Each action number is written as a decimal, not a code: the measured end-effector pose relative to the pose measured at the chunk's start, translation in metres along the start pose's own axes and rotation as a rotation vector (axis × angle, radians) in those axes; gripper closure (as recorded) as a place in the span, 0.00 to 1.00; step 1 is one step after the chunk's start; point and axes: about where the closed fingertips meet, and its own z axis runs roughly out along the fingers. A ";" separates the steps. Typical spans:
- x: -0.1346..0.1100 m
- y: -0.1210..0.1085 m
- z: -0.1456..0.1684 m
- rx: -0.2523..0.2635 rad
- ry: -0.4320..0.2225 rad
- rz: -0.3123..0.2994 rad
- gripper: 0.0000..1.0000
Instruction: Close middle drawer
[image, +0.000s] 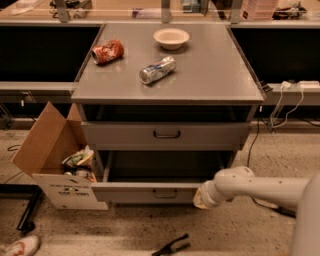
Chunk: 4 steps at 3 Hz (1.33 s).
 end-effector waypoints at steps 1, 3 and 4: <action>0.000 0.001 0.000 0.000 0.000 0.000 0.96; 0.012 -0.014 -0.008 0.035 -0.028 0.019 0.97; 0.016 -0.019 -0.010 0.046 -0.037 0.029 0.73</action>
Offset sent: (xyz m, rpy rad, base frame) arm 0.0653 -0.0500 0.0277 0.1191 -0.1022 -0.0665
